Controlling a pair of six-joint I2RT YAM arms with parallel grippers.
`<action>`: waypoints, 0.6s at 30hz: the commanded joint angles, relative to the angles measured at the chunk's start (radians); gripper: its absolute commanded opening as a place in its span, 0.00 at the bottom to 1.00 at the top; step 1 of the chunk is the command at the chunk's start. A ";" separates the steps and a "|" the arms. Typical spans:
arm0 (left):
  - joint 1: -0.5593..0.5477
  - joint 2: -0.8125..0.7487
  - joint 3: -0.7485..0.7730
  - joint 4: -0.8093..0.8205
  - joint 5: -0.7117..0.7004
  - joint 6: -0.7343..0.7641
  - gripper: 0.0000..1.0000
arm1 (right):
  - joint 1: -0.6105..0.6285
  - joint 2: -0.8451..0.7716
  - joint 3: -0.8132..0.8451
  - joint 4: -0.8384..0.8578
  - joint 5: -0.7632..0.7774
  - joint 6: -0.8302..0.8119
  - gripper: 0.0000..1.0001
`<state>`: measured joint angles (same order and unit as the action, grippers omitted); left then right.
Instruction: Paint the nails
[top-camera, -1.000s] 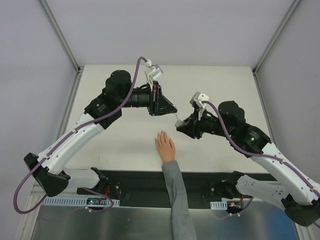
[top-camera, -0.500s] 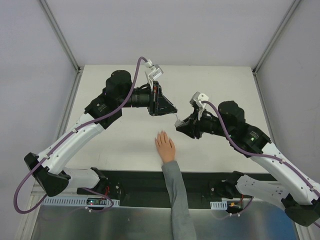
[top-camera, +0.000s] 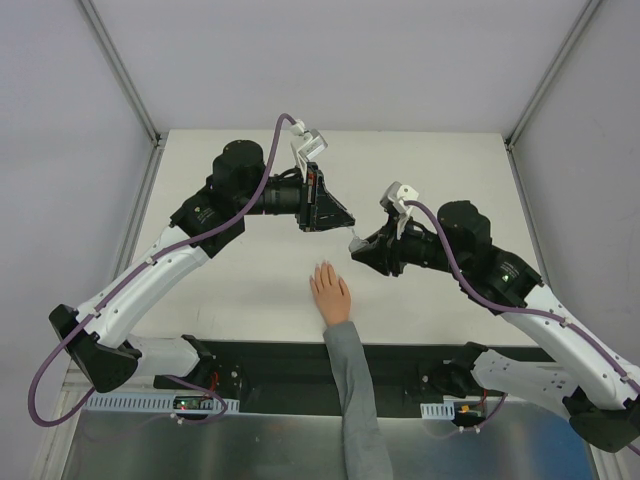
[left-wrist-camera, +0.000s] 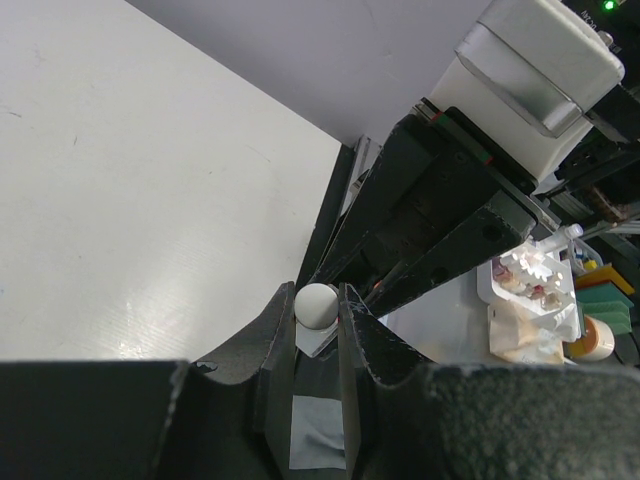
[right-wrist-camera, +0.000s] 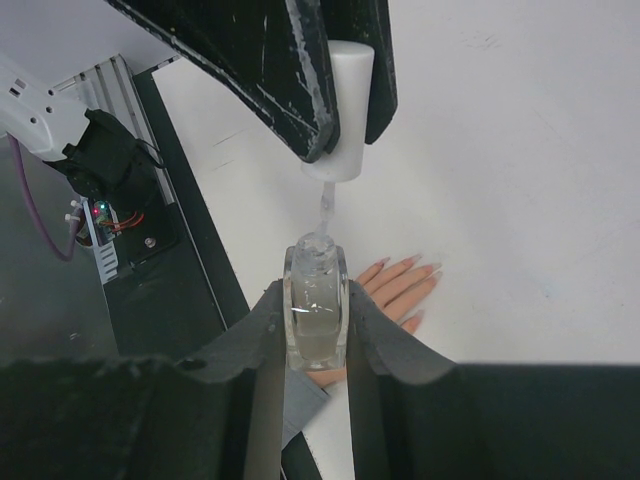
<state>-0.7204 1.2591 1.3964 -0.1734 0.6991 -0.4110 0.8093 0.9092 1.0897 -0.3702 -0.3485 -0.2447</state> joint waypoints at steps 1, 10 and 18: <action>-0.007 0.006 0.026 0.022 0.022 0.003 0.00 | 0.004 0.000 0.050 0.066 -0.003 -0.008 0.01; -0.008 0.003 0.016 0.022 0.042 -0.002 0.00 | 0.005 0.003 0.056 0.074 0.002 -0.008 0.00; -0.010 0.002 0.012 0.022 0.059 -0.006 0.00 | 0.007 0.011 0.062 0.082 0.005 -0.008 0.00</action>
<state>-0.7208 1.2671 1.3964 -0.1734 0.7254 -0.4110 0.8097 0.9211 1.0962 -0.3656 -0.3477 -0.2447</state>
